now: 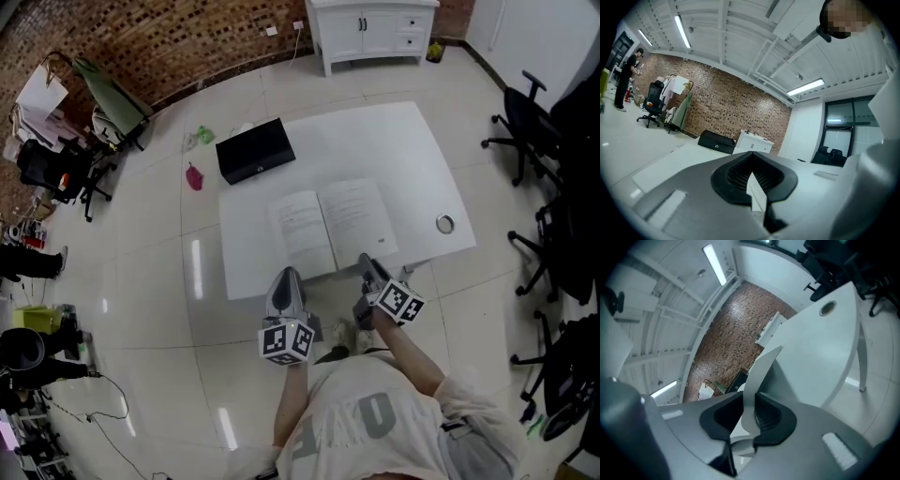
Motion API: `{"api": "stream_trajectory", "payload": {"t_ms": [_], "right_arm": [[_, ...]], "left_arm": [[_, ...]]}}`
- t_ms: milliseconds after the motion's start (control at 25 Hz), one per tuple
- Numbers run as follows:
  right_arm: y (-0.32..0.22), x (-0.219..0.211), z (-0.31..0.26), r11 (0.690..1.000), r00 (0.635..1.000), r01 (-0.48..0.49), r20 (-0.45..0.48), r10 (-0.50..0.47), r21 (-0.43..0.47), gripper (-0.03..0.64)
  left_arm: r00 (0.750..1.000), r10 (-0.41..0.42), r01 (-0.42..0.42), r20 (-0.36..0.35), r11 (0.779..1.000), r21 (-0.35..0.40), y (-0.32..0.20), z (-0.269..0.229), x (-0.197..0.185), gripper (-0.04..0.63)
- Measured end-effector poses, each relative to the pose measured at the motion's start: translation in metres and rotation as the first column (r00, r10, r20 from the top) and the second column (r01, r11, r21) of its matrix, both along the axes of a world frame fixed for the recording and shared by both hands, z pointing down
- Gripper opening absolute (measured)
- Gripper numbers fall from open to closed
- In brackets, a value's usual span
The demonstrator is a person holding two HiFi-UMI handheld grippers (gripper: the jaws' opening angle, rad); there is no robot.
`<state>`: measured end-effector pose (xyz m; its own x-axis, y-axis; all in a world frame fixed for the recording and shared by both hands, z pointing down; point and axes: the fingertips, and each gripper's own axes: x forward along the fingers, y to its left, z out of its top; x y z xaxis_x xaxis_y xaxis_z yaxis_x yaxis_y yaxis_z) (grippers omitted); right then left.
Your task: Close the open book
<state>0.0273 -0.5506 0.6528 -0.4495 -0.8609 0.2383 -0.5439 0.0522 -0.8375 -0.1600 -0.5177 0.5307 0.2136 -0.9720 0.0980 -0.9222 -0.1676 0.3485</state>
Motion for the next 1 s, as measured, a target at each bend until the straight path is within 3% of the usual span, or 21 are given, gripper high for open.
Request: {"api": "stream_trajectory", "payload": {"t_ms": [120,280,560,720,880,960,1000], "right_arm": [[0.003,-0.013,-0.011,0.995,0.987,0.064,-0.153,-0.052,0.072,0.081],[0.007,-0.033,-0.025,0.976,0.940,0.163,-0.322,-0.109,0.145,0.086],[0.016,-0.069,-0.037,0.926,0.842,0.320,-0.508,-0.181,0.200,0.095],[0.025,-0.116,-0.031,0.858,0.757,0.484,-0.575,-0.311,0.173,0.107],[0.037,-0.171,-0.004,0.760,0.613,0.649,-0.610,-0.502,0.028,0.107],[0.039,-0.185,-0.002,0.745,0.593,0.667,-0.616,-0.518,0.015,0.010],[0.041,-0.189,-0.007,0.742,0.601,0.670,-0.610,-0.517,0.031,0.006]], "left_arm": [[1.000,0.013,-0.013,-0.003,1.000,-0.002,0.004,0.002,0.004,0.017],[1.000,0.012,-0.012,-0.007,1.000,-0.006,0.010,0.004,0.007,0.017],[0.996,-0.088,0.088,0.002,0.996,0.015,0.024,-0.008,-0.029,0.016],[0.984,-0.179,0.179,-0.016,0.983,0.024,0.033,-0.006,-0.063,0.016],[0.975,-0.219,0.220,-0.023,0.975,0.022,0.042,-0.006,-0.077,0.016],[0.973,-0.228,0.229,-0.021,0.973,0.028,0.046,-0.009,-0.082,0.015],[0.973,-0.230,0.231,-0.019,0.972,0.035,0.048,-0.011,-0.085,0.016]]}}
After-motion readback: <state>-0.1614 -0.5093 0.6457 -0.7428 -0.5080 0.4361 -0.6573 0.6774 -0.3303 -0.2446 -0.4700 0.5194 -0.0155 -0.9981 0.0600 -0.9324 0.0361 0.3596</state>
